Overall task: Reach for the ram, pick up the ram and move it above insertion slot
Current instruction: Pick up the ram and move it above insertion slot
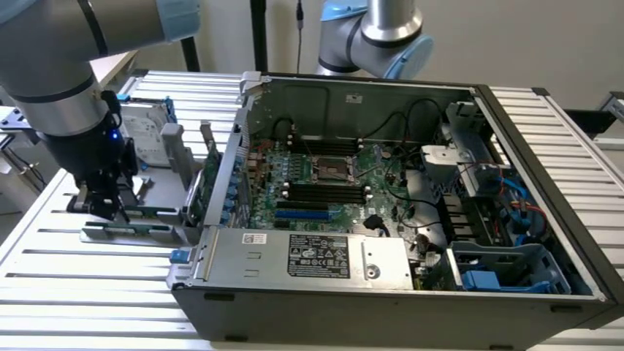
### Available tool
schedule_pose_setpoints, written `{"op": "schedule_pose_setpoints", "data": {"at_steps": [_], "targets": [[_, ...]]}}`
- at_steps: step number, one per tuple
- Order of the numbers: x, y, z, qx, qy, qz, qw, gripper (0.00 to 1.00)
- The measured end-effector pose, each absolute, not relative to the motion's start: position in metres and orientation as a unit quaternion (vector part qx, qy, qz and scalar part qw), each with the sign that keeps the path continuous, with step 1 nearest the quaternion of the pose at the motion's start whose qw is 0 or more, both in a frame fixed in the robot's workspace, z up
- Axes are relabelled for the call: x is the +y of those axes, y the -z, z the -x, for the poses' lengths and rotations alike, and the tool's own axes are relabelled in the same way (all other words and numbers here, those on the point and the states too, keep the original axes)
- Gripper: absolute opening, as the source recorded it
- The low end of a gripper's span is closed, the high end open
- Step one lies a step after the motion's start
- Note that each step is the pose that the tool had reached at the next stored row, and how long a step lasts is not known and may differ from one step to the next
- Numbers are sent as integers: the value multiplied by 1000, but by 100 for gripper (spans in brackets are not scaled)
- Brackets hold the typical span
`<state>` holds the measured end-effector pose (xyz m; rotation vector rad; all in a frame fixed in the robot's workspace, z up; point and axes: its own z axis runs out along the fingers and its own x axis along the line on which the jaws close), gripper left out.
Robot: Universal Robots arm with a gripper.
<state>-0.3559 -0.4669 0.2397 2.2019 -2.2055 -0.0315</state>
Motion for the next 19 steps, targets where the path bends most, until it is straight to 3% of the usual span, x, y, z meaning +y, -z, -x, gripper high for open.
{"op": "schedule_pose_setpoints", "data": {"at_steps": [19], "targets": [[-467, -205, 356, -703, 10, -711, 13, 42]]}}
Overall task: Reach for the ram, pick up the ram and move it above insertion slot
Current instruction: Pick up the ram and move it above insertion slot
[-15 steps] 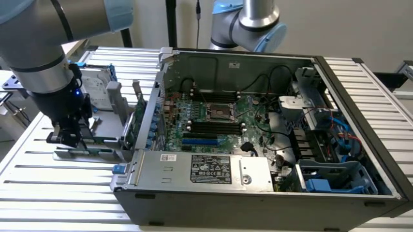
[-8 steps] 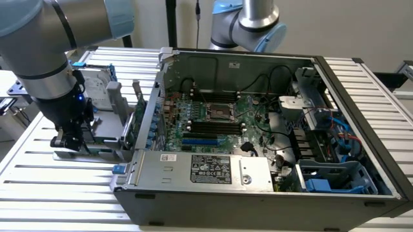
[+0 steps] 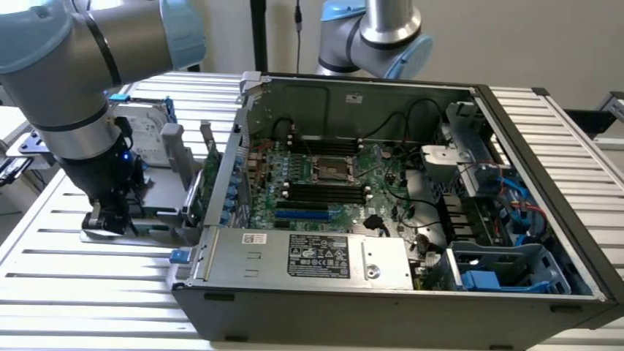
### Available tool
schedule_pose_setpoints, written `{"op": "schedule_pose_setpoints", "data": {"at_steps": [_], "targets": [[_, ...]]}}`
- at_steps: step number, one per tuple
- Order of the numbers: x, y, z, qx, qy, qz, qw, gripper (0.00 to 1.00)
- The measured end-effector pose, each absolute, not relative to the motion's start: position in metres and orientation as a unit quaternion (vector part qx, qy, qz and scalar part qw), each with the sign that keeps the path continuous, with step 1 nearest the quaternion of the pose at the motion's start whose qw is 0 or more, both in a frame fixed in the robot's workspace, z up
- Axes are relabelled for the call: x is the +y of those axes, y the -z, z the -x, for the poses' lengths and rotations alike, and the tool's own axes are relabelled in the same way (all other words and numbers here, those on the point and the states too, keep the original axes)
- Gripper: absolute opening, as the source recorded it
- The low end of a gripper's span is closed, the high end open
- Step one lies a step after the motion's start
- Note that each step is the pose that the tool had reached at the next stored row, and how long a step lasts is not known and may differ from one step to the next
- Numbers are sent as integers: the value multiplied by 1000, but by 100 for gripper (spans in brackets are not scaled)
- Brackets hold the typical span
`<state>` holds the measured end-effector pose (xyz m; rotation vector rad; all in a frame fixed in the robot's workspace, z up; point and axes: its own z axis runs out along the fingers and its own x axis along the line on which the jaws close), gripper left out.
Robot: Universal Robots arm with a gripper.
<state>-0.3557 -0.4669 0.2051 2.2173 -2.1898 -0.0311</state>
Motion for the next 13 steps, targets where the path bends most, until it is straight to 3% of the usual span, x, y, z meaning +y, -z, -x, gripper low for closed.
{"op": "schedule_pose_setpoints", "data": {"at_steps": [13], "targets": [[-466, -199, 356, -702, 11, -712, 13, 42]]}}
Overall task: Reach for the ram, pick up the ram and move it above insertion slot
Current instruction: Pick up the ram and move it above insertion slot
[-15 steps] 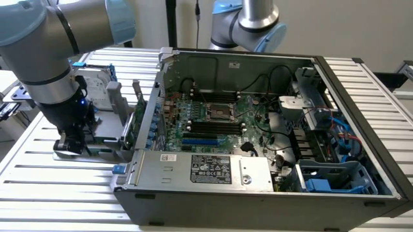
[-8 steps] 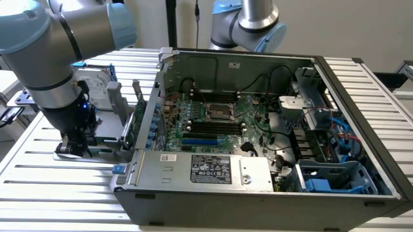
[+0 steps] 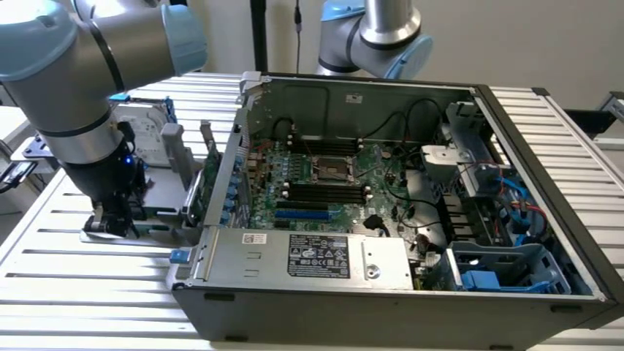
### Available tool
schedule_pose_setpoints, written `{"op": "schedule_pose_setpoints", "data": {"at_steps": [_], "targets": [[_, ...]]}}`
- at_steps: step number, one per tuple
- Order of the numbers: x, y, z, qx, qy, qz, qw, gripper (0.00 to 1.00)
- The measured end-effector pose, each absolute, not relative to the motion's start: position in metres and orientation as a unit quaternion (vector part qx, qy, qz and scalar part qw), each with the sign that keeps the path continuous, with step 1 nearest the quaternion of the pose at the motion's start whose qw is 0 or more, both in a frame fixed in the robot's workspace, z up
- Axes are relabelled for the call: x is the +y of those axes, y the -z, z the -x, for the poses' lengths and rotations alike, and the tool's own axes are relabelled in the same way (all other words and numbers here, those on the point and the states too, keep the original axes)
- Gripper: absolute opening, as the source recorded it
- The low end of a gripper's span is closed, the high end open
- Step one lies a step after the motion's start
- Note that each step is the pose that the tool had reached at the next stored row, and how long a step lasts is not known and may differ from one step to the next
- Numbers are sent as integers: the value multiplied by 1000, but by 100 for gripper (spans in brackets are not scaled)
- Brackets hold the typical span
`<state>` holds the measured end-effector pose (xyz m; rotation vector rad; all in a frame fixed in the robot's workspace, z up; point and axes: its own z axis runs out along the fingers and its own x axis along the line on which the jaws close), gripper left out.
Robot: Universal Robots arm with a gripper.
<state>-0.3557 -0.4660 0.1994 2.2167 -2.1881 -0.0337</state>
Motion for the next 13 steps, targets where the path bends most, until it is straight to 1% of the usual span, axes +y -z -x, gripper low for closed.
{"op": "schedule_pose_setpoints", "data": {"at_steps": [2, 3, 5, 6, 13], "targets": [[-465, -199, 356, -702, 11, -712, 13, 40], [-465, -199, 356, -702, 11, -712, 14, 34], [-465, -199, 356, -702, 11, -712, 14, 34], [-465, -198, 356, -702, 11, -712, 14, 27], [-464, -195, 358, -702, 12, -712, 15, 27]]}}
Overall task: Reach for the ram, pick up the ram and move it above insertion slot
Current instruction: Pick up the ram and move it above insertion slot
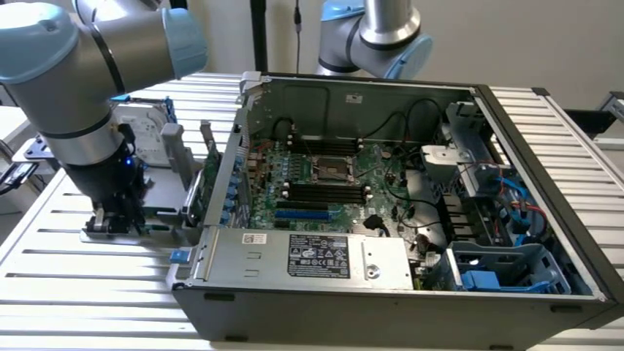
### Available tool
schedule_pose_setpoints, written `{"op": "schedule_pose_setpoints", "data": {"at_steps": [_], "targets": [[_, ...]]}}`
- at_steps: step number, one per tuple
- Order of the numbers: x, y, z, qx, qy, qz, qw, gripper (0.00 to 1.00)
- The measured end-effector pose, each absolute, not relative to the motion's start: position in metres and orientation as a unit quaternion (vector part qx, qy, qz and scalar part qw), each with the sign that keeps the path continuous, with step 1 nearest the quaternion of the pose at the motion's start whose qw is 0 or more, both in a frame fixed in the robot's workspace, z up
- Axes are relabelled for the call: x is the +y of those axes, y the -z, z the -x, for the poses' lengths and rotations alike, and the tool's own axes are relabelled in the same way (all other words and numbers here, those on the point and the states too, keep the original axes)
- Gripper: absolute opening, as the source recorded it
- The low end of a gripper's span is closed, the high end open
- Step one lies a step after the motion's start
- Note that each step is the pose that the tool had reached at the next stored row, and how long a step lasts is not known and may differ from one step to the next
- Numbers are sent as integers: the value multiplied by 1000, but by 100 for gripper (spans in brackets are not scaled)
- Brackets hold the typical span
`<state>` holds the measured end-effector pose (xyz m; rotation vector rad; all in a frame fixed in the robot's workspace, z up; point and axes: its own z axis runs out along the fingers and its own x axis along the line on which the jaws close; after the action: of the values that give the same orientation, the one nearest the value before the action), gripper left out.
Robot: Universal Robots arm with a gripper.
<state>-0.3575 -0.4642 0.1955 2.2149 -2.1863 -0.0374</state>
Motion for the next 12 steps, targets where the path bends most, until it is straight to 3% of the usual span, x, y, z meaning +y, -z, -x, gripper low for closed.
{"op": "schedule_pose_setpoints", "data": {"at_steps": [3, 12], "targets": [[-463, -195, 357, -702, 12, -712, 15, 14], [-463, -196, 358, -703, 13, -711, 15, 14]]}}
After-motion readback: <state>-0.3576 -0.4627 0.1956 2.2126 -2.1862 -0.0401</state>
